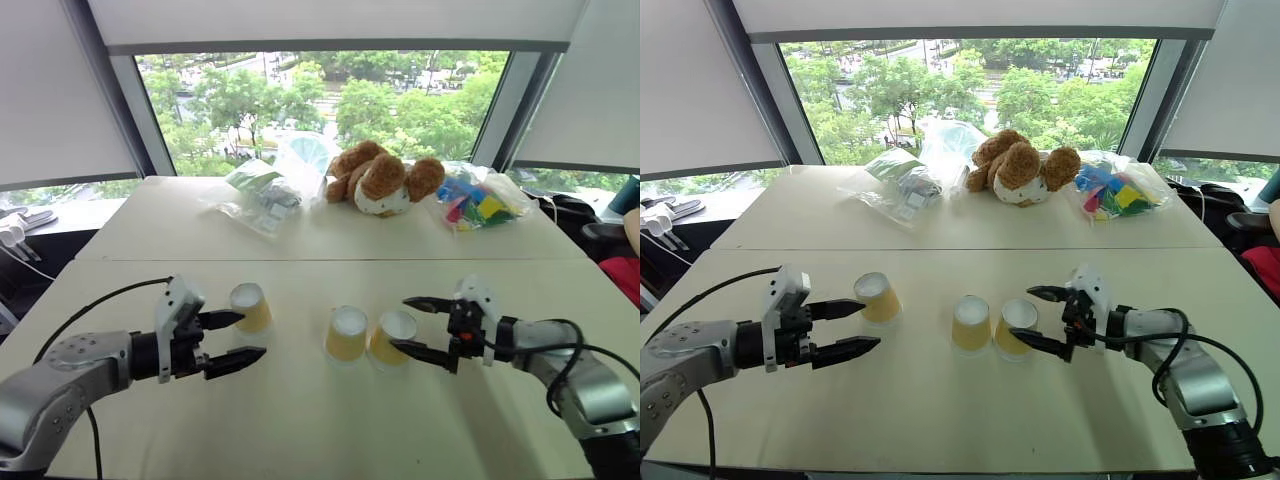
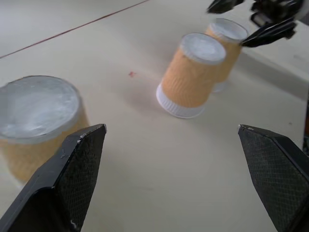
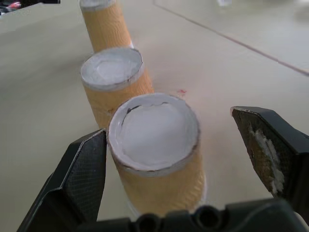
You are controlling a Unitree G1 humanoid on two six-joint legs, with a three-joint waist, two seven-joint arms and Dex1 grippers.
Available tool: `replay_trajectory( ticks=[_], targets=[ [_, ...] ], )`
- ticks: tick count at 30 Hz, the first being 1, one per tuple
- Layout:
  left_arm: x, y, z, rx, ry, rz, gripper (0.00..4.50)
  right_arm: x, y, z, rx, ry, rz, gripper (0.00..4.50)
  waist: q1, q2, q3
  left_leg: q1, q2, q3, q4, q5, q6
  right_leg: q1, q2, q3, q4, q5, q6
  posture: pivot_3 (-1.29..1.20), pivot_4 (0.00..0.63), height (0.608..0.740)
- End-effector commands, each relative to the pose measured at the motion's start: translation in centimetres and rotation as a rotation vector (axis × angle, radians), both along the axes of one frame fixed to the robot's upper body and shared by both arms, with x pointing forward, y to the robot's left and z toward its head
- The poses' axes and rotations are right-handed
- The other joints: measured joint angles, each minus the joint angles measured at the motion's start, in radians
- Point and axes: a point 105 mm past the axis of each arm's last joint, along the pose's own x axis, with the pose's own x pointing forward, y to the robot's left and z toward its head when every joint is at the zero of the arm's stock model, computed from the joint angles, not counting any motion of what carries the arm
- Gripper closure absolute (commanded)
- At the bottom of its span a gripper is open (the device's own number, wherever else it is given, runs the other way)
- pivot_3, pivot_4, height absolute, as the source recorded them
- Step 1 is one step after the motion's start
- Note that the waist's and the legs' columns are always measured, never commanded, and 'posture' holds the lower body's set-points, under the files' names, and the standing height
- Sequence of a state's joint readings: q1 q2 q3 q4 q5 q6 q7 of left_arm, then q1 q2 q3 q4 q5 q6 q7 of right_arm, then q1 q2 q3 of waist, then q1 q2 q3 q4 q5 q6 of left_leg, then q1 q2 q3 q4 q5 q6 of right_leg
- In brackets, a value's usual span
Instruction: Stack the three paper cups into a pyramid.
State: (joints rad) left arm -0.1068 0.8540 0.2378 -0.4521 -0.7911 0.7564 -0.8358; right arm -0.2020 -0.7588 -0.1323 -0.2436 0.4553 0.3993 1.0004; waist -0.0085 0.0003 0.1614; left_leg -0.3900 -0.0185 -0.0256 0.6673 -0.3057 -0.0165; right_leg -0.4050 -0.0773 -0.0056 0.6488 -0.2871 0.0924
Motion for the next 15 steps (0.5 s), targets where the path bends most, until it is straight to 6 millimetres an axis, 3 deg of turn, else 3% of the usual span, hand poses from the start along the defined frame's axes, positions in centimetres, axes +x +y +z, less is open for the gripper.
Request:
replay_trajectory(
  ticks=[1,5,8,15],
  targets=[
    [0.7,1.7,1.2,0.015,-0.088,0.067,0.0,-1.1,-0.3,3.3,0.04,-0.074,-0.028,0.05,-0.001,0.0,0.0,0.0,0.0,0.0,0.0,0.0,0.0,0.0,0.0,0.0,0.0,0.0,0.0,0.0,0.15,0.74],
    [1.9,4.9,1.1,0.076,-0.135,0.16,0.0,-3.3,-0.9,6.3,0.071,-0.053,-0.071,0.05,-0.001,0.0,0.0,0.0,0.0,0.0,0.0,0.0,0.0,0.0,0.0,0.0,0.0,0.0,0.0,0.0,0.15,0.74],
    [3.1,6.1,1.6,0.112,-0.185,0.193,0.0,-4.3,-0.8,8.4,0.088,-0.012,-0.06,0.05,0.0,-0.001,0.0,0.0,0.0,0.0,0.0,0.0,0.0,0.0,0.0,0.0,0.0,0.0,0.0,0.0,0.15,0.74],
    [5.9,3.7,0.1,0.105,-0.219,0.092,0.0,-7.1,3.9,7.4,0.045,0.178,0.173,0.05,0.008,-0.003,-0.001,0.0,0.0,0.0,0.0,-0.001,0.002,0.001,0.0,0.0,0.0,0.0,0.0,0.0,0.15,0.74]
  ],
)
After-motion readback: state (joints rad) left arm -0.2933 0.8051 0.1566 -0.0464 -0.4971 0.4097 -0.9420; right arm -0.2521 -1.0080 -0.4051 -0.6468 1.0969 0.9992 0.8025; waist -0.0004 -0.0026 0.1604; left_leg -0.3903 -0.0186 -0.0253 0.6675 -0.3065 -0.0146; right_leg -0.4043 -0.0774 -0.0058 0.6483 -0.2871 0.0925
